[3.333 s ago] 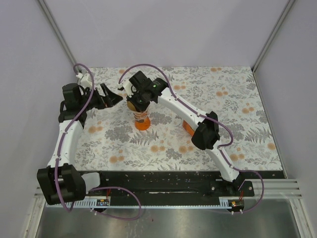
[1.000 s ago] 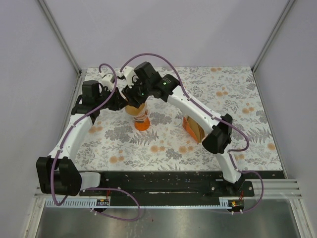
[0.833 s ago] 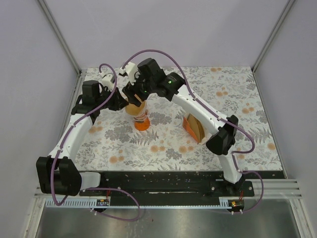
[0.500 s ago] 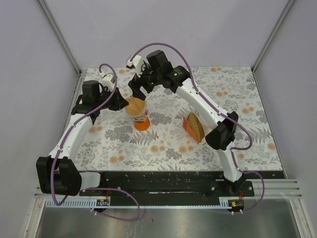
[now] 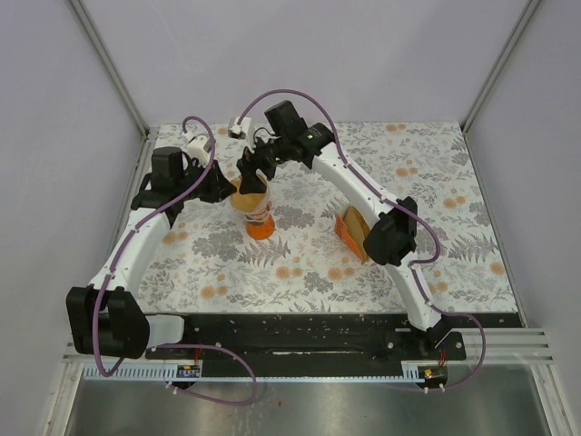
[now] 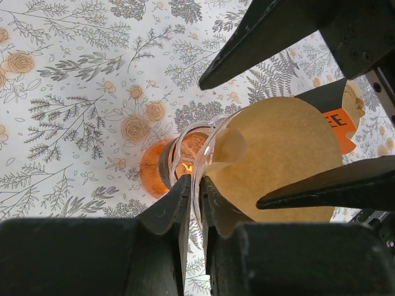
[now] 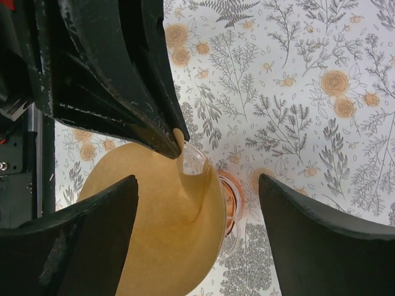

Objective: Place the coffee filter in the dripper

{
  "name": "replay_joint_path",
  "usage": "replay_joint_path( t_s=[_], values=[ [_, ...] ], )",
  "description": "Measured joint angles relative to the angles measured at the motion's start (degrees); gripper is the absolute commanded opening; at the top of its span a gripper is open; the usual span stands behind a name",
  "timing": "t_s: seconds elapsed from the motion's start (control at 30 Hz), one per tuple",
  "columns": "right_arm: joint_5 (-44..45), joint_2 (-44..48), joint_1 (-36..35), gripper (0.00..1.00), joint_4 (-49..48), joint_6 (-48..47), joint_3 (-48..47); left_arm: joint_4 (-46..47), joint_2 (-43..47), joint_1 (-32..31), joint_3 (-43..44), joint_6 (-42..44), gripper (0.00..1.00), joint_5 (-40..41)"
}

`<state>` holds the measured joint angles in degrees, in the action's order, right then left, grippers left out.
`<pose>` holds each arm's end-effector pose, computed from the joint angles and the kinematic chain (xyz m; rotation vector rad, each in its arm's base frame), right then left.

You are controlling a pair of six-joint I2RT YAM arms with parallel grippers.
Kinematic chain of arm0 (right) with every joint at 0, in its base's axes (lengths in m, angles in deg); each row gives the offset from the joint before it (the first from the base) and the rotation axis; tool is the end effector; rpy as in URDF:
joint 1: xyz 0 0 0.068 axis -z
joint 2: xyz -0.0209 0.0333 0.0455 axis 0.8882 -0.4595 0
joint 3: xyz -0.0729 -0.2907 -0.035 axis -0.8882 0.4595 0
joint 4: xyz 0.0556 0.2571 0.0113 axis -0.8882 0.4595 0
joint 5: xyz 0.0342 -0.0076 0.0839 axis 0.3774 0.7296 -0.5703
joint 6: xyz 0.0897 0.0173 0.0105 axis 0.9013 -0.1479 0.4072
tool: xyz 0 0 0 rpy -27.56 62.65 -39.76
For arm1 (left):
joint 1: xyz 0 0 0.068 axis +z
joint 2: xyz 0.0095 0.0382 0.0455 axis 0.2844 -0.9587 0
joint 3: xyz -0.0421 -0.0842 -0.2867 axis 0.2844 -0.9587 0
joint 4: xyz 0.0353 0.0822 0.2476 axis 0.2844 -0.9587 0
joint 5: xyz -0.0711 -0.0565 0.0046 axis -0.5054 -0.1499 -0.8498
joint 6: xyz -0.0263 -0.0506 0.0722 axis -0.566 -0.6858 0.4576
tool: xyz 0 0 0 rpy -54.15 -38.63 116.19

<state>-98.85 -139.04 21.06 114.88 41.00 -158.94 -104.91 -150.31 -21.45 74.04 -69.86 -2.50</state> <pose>0.3838 0.4093 0.3396 -1.5016 1.6666 0.9256 0.3037 -0.0705 0.3193 0.2865 2.1130 -0.7280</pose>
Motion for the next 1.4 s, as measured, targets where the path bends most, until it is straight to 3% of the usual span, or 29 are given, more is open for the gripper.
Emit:
replay_joint_path(
  t_s=[0.23,0.43,0.63,0.73,0.83,0.93,1.03,1.17,1.27,1.4],
  values=[
    [-2.1,-2.8,0.0,0.45,0.3,-0.4,-2.0,0.0,-0.1,0.0,0.0,0.0,0.15,0.0],
    [-2.7,-3.4,0.1,0.30,0.3,-1.0,-2.0,0.0,-0.2,-0.1,0.1,0.0,0.15,0.0],
    [-4.1,-3.4,0.6,0.07,-0.9,-1.4,-1.3,-0.2,-0.2,-0.1,0.1,0.0,0.15,-0.3],
    [-5.1,-3.4,0.7,0.10,-1.3,-1.7,-0.9,-0.5,-0.2,-0.2,0.3,0.0,0.14,-0.2],
    [-5.5,-3.4,0.8,0.36,-1.6,-1.9,-0.7,-0.7,-0.2,-0.2,0.3,0.0,0.14,-0.3],
    [-5.5,-3.4,0.7,0.51,-1.7,-2.4,-0.3,-0.7,-0.3,-0.2,0.3,0.0,0.14,-0.1],
    [-5.5,-3.4,0.7,0.57,-1.6,-3.0,0.8,-0.7,-0.3,-0.2,0.3,0.0,0.14,-0.1],
    [-4.9,-3.3,0.6,0.54,-2.0,-3.4,3.3,-0.6,-0.3,-0.2,0.3,0.0,0.14,-0.1],
    [-4.5,-3.3,0.6,0.38,-2.3,-2.9,4.8,-0.4,-0.3,-0.4,0.4,-0.3,0.14,-0.3],
    [-4.4,-2.8,0.5,0.24,-2.4,-2.0,4.8,0.2,-0.3,-0.6,0.4,-0.5,0.14,-0.1]
  ],
)
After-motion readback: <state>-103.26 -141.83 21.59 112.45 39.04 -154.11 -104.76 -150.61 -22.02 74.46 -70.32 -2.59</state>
